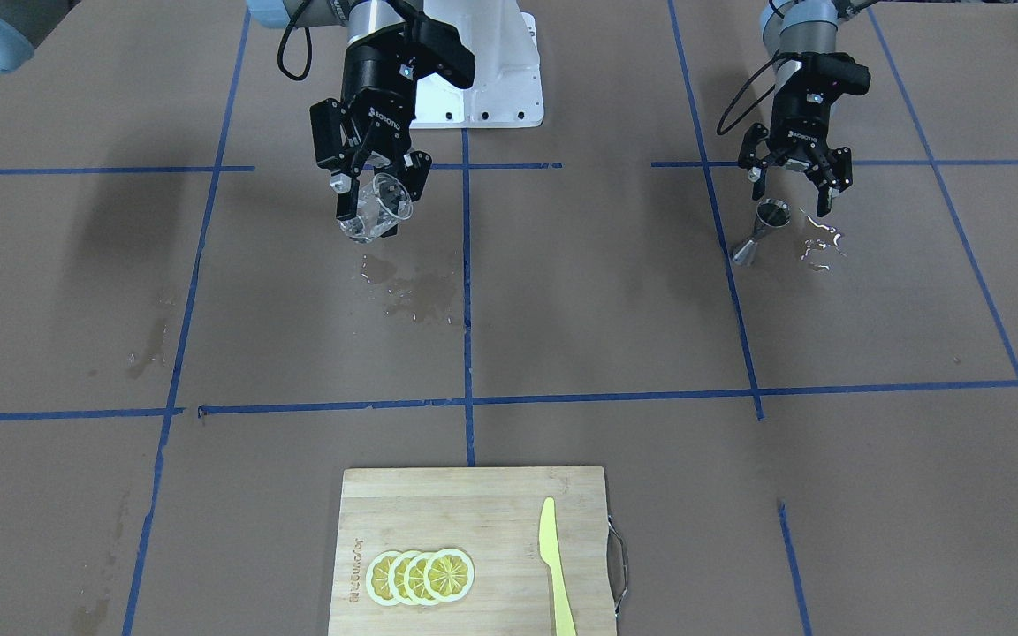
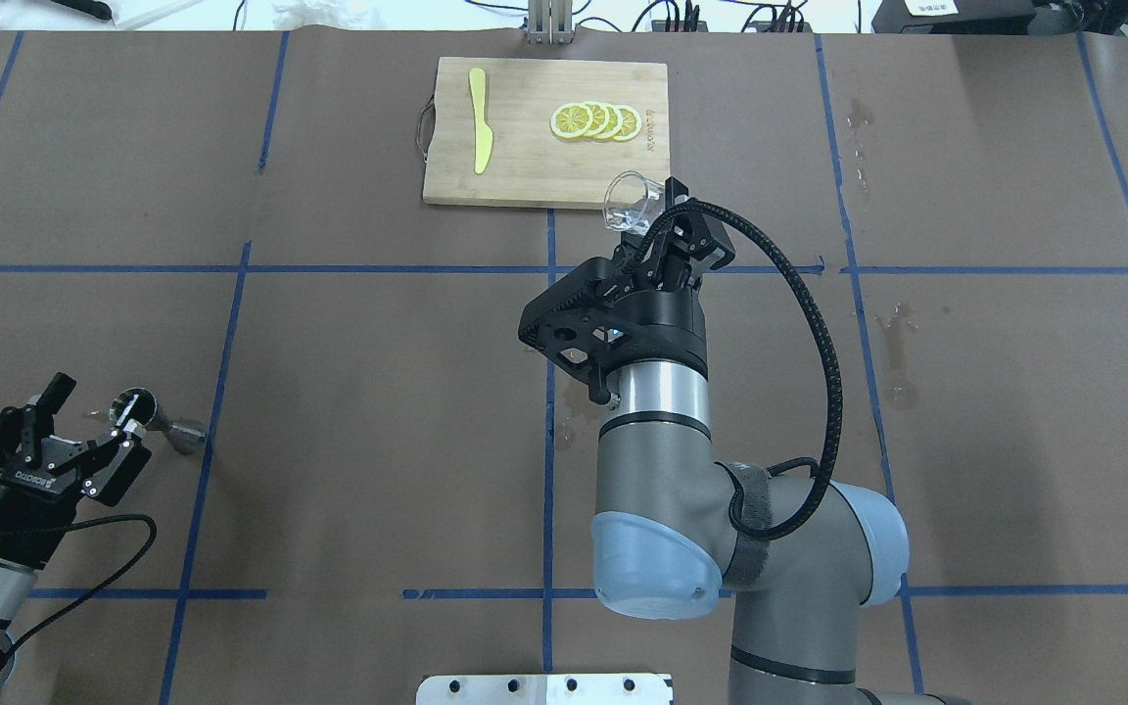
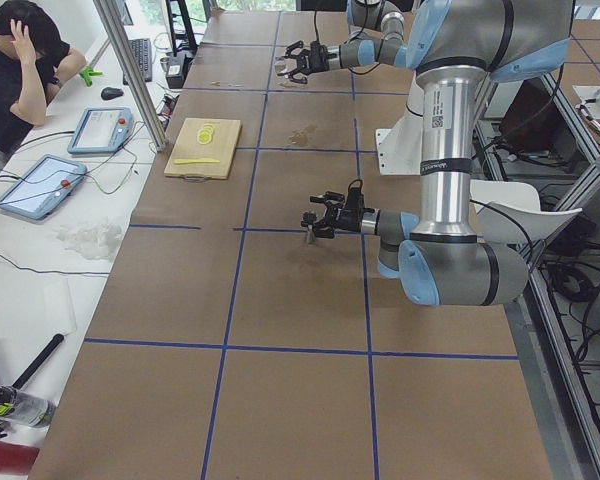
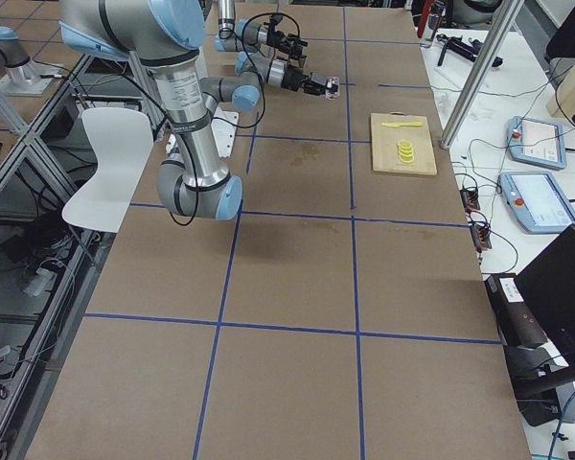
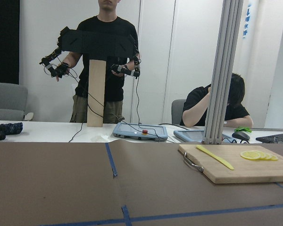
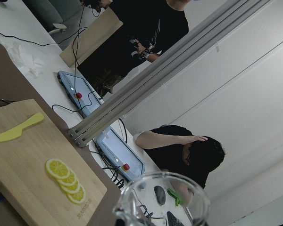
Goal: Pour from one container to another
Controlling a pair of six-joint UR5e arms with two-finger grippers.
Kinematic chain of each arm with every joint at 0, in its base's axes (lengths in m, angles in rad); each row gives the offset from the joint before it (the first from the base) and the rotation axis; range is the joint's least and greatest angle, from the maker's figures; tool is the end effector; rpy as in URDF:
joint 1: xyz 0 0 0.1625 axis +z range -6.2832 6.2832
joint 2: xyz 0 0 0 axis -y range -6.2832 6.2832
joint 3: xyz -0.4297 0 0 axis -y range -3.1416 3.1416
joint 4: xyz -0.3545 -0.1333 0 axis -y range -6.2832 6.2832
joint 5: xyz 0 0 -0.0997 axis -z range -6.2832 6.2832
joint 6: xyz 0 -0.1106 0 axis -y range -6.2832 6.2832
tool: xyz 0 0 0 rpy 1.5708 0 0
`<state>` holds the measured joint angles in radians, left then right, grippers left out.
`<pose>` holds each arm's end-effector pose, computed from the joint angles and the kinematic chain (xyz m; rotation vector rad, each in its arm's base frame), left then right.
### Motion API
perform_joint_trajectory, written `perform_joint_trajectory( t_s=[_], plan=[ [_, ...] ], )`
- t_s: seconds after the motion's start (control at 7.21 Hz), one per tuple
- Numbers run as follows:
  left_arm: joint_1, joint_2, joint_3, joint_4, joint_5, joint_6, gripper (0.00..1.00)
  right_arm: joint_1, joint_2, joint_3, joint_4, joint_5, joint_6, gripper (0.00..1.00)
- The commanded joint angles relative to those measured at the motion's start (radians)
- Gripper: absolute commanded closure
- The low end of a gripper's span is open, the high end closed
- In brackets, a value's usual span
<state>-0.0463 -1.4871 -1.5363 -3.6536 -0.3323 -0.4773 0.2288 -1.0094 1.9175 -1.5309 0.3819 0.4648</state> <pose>0.2998 -0.2520 0.5266 1.4565 0.9068 -0.4394 -0.4710 -0.3519 0.1898 1.3536 0.0247 -0.1766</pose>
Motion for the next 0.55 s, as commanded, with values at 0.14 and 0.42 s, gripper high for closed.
perform_joint_trajectory(
  t_s=[0.14,0.42],
  plan=[
    [-0.013,0.04,-0.051,-0.097,-0.101,0.143,0.01,0.0,0.0,0.0,0.0,-0.002,0.0,1.0],
    [-0.102,0.172,-0.114,-0.097,-0.35,0.17,0.02,0.0,0.0,0.0,0.0,-0.002,0.0,1.0]
  ],
)
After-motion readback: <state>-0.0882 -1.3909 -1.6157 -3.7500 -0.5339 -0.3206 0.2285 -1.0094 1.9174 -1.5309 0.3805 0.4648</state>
